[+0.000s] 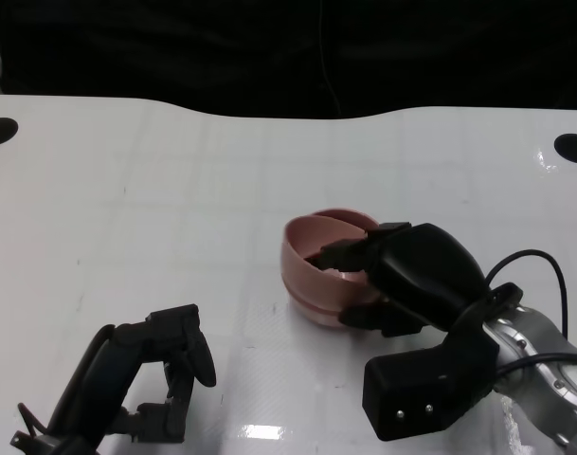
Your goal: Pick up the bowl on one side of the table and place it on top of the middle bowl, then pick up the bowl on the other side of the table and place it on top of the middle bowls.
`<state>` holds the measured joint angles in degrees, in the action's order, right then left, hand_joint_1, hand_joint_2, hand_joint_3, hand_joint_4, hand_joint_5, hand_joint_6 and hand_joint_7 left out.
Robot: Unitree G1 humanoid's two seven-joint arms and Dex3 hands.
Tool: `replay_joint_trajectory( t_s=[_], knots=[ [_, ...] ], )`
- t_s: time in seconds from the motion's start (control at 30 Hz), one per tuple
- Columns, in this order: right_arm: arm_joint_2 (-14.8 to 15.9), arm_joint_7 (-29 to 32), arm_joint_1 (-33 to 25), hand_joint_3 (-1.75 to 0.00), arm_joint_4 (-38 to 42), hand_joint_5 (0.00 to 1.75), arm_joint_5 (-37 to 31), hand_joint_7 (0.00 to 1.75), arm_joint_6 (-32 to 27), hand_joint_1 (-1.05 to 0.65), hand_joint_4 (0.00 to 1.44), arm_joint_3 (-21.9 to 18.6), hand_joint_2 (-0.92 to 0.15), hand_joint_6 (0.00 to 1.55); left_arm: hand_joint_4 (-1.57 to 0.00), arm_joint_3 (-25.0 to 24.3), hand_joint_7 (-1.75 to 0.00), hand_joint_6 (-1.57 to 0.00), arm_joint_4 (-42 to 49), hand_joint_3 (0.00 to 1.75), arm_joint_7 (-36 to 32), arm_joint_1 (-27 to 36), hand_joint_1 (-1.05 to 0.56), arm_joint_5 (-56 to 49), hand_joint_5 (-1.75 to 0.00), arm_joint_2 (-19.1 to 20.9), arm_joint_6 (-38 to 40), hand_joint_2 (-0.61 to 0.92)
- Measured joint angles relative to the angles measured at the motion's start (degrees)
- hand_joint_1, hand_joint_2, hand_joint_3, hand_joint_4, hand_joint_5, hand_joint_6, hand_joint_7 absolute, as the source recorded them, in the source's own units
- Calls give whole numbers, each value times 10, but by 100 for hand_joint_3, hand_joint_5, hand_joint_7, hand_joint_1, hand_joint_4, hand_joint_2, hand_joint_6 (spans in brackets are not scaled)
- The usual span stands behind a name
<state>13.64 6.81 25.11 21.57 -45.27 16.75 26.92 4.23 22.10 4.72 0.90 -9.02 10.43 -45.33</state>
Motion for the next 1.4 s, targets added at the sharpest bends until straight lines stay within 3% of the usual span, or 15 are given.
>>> replay_joint_trajectory(
  t_s=[0.2,0.5,0.7,0.83,0.87,0.93,0.97,1.03,1.13,1.2,1.3,1.4],
  knots=[
    [3,-2,-10,-25,-12,2,0,0,-5,-72,28,0,-92,36,-91,0,-149,-86,0,157,0,-1,5,-2,-171,0,0,28],
    [34,23,-99,-32,-111,2,15,1,6,-73,25,-42,-92,27,-91,1,-151,-85,2,157,0,-2,8,0,-170,-1,0,29],
    [42,69,-158,-26,-138,5,54,2,70,-62,30,-75,-92,30,-91,1,-151,-85,3,156,0,-2,7,0,-169,-1,0,29],
    [42,111,-195,-23,-139,13,82,8,143,-54,41,-95,-92,42,-92,1,-151,-84,3,156,0,-3,6,0,-167,-1,-1,29],
    [42,121,-205,-20,-139,19,85,12,159,-49,45,-99,-92,47,-92,1,-151,-85,3,157,0,-3,6,0,-168,-1,0,29],
    [42,136,-224,-14,-137,67,94,22,191,-39,32,-110,-92,54,-91,2,-150,-85,3,157,0,-2,5,-1,-169,-1,0,29],
    [42,141,-235,-13,-135,79,104,25,206,-35,30,-114,-92,56,-91,2,-150,-85,3,157,0,-2,5,-1,-169,-1,0,29],
    [42,143,-254,-12,-131,94,120,32,230,-25,37,-122,-92,64,-90,2,-150,-85,3,156,0,-2,3,-1,-169,-1,0,29],
    [40,148,-282,-13,-121,100,143,39,264,-16,57,-137,-92,77,-90,1,-150,-85,1,156,0,-1,3,-1,-169,-1,1,29],
    [35,155,-294,-29,-109,104,154,49,291,-8,72,-143,-83,86,-91,1,-151,-85,-1,156,0,0,3,-1,-169,-1,1,29],
    [26,160,-300,-90,-92,113,156,66,325,-2,81,-151,-52,91,-91,1,-151,-85,-5,157,0,0,3,0,-169,-1,2,29],
    [25,159,-302,-109,-76,119,165,75,355,1,83,-157,-42,94,-91,1,-150,-85,-10,157,1,1,2,3,-171,-1,8,28]
  ],
)
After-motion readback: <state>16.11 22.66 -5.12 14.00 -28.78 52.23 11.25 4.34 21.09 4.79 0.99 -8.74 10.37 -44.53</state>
